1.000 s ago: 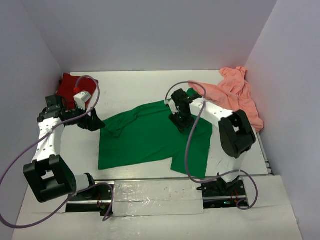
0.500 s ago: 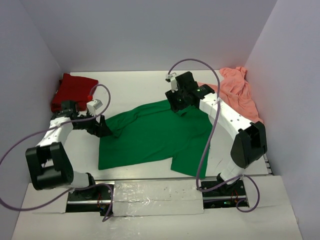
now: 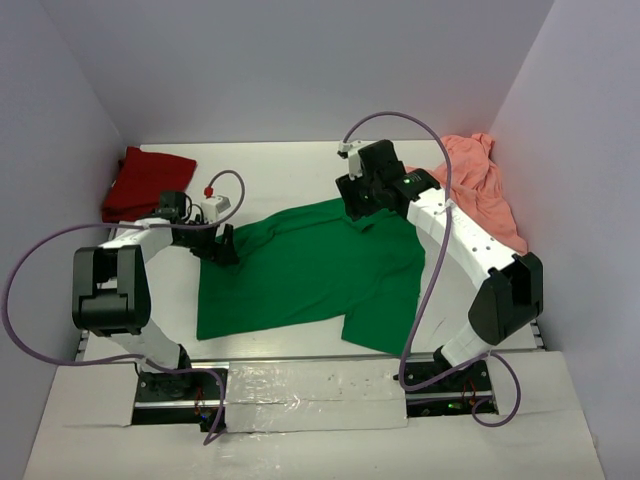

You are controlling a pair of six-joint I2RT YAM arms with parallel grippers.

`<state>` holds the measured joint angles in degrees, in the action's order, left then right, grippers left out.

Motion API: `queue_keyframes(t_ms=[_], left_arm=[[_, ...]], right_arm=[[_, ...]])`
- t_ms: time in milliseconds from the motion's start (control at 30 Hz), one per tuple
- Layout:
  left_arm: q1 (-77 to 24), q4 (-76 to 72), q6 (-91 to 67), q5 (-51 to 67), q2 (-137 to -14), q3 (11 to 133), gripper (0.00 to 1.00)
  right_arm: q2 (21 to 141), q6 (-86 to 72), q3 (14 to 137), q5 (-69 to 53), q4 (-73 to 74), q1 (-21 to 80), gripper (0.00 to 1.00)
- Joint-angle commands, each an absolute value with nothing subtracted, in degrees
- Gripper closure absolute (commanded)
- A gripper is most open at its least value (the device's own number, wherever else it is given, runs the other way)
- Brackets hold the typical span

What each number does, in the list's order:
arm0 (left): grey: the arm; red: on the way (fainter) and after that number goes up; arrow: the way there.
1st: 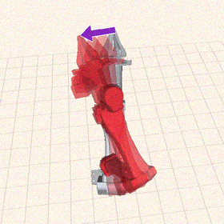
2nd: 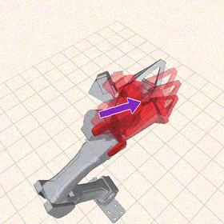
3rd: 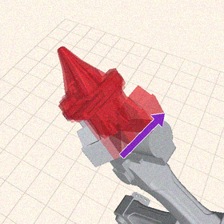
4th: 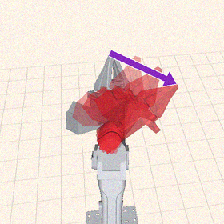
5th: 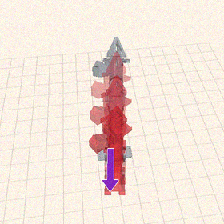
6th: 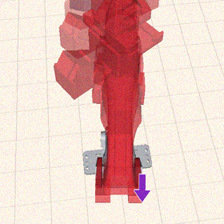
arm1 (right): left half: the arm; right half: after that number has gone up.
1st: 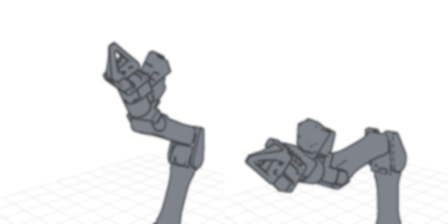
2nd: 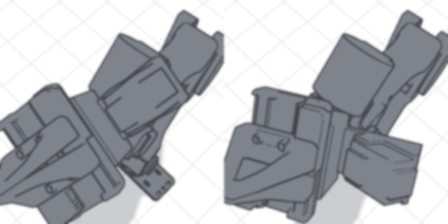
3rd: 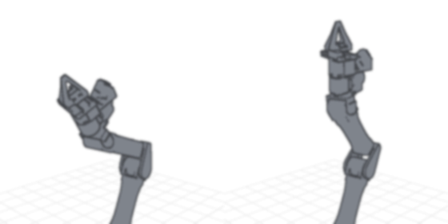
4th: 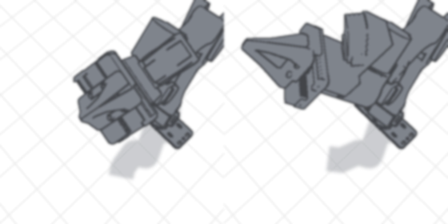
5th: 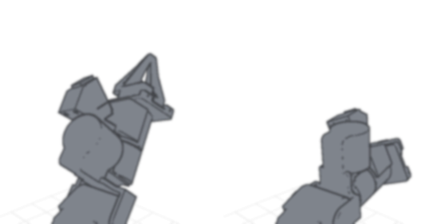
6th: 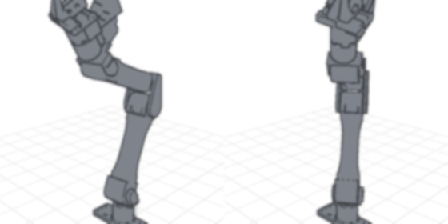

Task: Fold and stack the t-shirts
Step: Flatten out the tshirt

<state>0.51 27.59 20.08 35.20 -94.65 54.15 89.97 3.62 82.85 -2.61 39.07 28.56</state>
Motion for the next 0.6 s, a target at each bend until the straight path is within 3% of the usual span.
queue_keyframes(t_ms=[0, 100, 567], left_arm=[[-1.22, 23.47, 17.84, 32.96, -94.40, 55.81, 0.12], [-1.58, 22.24, 17.05, 32.61, -94.48, 55.20, 0.13], [-2.64, 27.95, 18.37, 33.40, -95.80, 54.67, 0.38]], right_arm=[[88.24, 3.25, 82.71, -3.16, 38.76, 27.78, 0.44], [88.24, 3.25, 82.71, -3.25, 38.76, 27.60, 0.44], [88.07, 3.34, 82.62, -2.37, 38.58, 26.19, 0.46]])
